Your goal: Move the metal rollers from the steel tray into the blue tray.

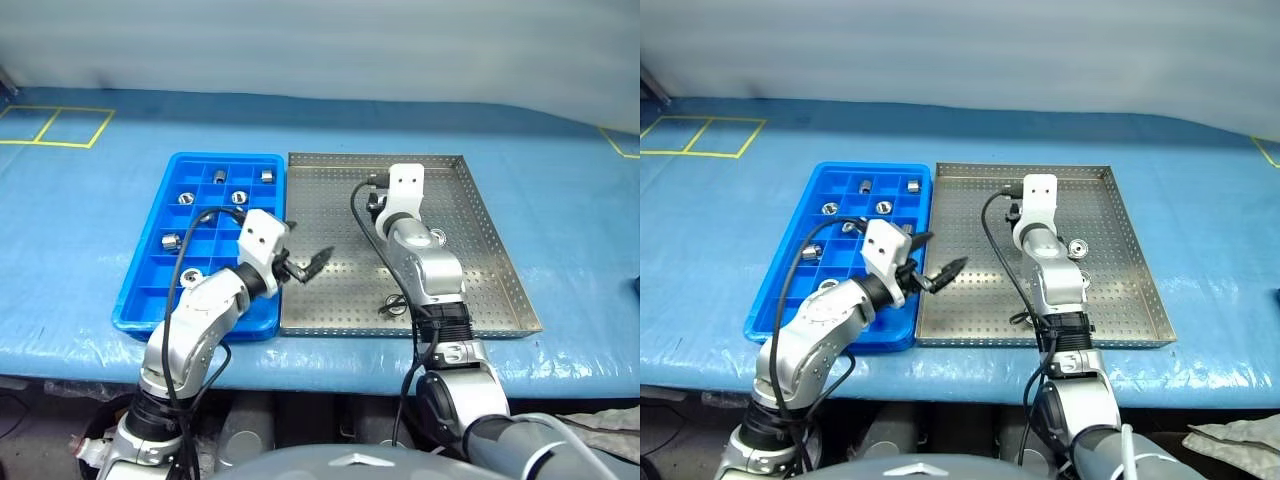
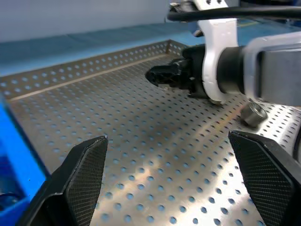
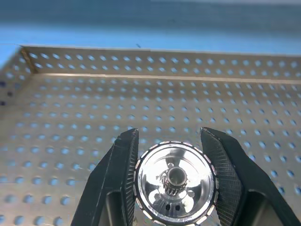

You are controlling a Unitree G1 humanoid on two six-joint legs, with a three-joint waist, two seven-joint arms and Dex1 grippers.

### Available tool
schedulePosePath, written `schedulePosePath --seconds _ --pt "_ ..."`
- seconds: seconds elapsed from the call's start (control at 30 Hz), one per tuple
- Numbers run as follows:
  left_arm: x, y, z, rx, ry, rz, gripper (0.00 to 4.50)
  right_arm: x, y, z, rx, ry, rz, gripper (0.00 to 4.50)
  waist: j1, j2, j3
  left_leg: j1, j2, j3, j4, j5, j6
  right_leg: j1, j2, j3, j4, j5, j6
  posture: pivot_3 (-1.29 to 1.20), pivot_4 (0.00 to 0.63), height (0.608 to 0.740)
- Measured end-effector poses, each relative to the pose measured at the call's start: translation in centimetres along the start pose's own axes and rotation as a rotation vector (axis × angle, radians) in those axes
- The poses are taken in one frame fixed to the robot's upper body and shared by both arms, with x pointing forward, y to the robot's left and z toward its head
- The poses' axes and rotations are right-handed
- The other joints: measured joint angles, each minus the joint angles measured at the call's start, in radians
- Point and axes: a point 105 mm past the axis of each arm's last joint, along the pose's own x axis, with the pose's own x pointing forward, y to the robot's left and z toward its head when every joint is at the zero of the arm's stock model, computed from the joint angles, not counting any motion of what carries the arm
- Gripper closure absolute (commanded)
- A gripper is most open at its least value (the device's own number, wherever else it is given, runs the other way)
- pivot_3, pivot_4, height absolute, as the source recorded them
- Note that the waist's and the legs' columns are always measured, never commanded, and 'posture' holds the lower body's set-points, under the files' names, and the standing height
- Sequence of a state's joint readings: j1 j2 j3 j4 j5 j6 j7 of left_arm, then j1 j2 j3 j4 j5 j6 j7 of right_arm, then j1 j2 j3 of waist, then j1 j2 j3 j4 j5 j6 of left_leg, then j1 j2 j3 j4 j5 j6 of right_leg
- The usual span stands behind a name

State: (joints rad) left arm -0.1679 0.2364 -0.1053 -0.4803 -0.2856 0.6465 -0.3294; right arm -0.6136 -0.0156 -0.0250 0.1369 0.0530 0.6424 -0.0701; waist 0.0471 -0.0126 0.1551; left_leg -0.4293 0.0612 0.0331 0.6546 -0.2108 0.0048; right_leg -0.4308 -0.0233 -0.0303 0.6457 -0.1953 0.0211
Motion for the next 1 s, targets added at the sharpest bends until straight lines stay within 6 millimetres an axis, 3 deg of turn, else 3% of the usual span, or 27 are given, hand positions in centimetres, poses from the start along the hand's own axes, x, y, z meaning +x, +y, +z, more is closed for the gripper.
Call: schedulePosePath --seconds 0.1,0.2,0.5,0.63,0.8,1.0 --pt "-0.7 1.6 0.3 -0.003 -0.023 0.079 0.00 -0.2 2.0 2.1 -0.027 -0.061 0.083 2.78 0.013 0.000 0.000 0.000 0.000 0.000 -0.002 0.000 0.000 0.000 0.000 -0.001 -0.001 0.000 0.000 0.36 0.150 0.740" --pt "-1.8 2.3 -0.4 -0.017 -0.013 0.134 0.00 -0.4 4.1 3.0 -0.049 -0.084 0.166 2.78 0.036 0.000 0.000 -0.001 0.000 0.000 -0.004 0.000 0.000 -0.001 0.000 -0.001 -0.002 0.000 0.000 0.41 0.150 0.740" --pt "-5.6 3.5 -0.3 -0.023 -0.039 0.276 0.00 -1.6 9.9 2.5 -0.108 -0.057 0.395 2.78 0.115 0.000 0.000 -0.001 0.000 -0.002 -0.006 0.000 -0.001 -0.001 -0.001 -0.005 -0.003 -0.005 -0.007 0.47 0.150 0.740" --pt "-6.3 3.1 -1.0 -0.054 -0.031 0.293 0.00 -2.5 12.1 1.7 -0.124 -0.044 0.487 2.78 0.147 0.000 0.000 -0.002 0.000 -0.002 -0.006 0.000 -0.001 -0.001 -0.001 -0.007 -0.003 -0.006 -0.009 0.49 0.150 0.740" --pt "-6.4 3.0 -1.3 -0.057 -0.018 0.296 0.00 -2.7 12.5 1.5 -0.133 -0.040 0.515 2.78 0.188 0.000 0.000 -0.002 0.001 -0.003 -0.006 0.000 -0.002 -0.002 -0.001 -0.009 -0.003 -0.007 -0.010 0.51 0.150 0.740" --pt "-6.6 3.1 -1.6 -0.049 0.011 0.300 0.00 -2.3 12.5 -0.4 -0.125 0.024 0.533 2.78 0.225 0.000 0.000 -0.006 0.001 -0.003 -0.007 0.000 -0.003 -0.005 -0.001 -0.009 -0.003 -0.007 -0.011 0.51 0.150 0.740"
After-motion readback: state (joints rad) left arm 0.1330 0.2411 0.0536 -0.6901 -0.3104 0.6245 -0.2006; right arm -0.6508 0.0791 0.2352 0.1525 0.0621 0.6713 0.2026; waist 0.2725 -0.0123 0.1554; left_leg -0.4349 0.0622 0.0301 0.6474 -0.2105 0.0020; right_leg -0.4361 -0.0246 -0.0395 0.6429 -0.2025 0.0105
